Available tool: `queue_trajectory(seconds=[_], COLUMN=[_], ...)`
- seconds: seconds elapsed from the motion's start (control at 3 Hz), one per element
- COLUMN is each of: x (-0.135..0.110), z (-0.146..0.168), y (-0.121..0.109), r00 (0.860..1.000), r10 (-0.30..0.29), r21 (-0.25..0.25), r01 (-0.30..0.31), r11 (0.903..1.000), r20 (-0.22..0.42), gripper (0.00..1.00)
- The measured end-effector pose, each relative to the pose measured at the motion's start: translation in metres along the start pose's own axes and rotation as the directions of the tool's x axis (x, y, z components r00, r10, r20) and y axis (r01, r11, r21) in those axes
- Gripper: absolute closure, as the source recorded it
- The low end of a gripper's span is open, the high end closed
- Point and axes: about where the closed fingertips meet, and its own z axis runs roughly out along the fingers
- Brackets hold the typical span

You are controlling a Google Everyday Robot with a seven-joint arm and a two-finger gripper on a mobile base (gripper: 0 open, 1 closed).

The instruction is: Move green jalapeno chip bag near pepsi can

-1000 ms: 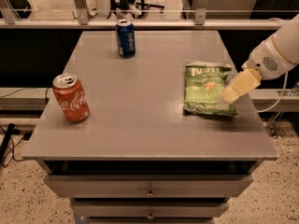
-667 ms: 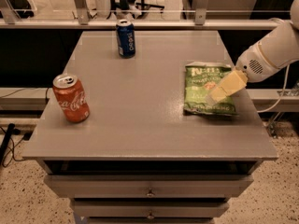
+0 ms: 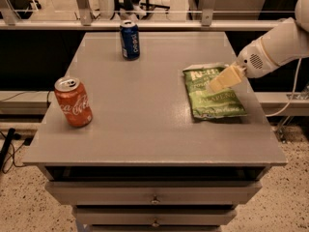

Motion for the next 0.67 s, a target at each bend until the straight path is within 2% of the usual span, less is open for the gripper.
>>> queue_trajectory(seconds=[0.33, 0.67], x=[-0.0206, -0.0242], z=[-0.0105, -0.0096], y=[-0.004, -0.0074], r00=[0.999, 0.998], r10=[-0.028, -0.039], r21=[0.034, 0.058], r01=[0.026, 0.037], r11=[0.9991, 0.9976], r20=[0.04, 0.04], gripper=[0.73, 0.95])
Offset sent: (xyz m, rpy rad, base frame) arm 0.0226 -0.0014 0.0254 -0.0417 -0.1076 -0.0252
